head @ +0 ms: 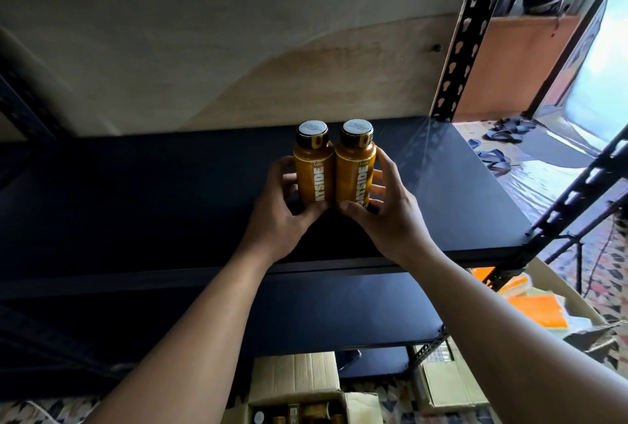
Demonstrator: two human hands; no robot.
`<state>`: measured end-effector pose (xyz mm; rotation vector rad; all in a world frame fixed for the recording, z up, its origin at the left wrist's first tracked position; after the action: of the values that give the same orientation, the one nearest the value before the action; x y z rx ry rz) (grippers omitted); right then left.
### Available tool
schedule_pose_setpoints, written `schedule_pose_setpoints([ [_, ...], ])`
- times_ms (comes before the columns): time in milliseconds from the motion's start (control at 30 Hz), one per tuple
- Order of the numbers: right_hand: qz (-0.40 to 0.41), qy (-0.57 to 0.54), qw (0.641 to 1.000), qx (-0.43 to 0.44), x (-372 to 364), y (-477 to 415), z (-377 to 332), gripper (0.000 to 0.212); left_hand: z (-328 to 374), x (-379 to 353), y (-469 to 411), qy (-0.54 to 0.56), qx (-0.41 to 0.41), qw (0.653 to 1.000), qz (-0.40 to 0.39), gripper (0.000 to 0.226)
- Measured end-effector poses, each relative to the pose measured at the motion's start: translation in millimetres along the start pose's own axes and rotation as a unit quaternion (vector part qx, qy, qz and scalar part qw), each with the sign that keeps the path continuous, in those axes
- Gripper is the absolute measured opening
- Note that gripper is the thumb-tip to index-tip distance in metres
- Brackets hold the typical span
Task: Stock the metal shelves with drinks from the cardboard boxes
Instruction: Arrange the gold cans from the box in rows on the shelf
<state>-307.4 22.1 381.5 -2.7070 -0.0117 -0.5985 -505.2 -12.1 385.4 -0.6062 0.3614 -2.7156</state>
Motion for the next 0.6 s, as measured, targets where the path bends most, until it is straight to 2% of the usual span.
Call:
schedule_pose_setpoints([
  [100, -0.007, 0.01, 1.0, 0.013, 1, 1, 2, 0.108, 5, 0, 3, -0.023, -0.021, 0.999, 0.005, 0.103],
  [167, -0.013, 0.021, 0.999, 0.02, 1, 2, 2, 0.113, 10, -2, 6, -0.05, -0.049, 0.998, 0.0, 0.109],
  [433, -0.027, 0.051, 0.997, 0.05, 12, -7, -1, 0.107, 18, -10, 1, -0.1, -0.082, 0.991, -0.023, 0.103],
  [600, 0.009, 0.076, 0.996, 0.043, 34, -29, 16, 0.105, 28, -46, -24, -0.114, -0.095, 0.987, -0.057, 0.104],
])
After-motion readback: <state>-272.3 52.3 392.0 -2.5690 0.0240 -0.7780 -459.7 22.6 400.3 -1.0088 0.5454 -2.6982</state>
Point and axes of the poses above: each hand's wrist, its own y-axis away from the middle knuckle, its own x-axis out of the back of the hand, z = x × y, the point moved 4 cm from there along -y, towards the middle knuckle, and after that the axes turned 9 degrees about z, right-handed, at the moved point
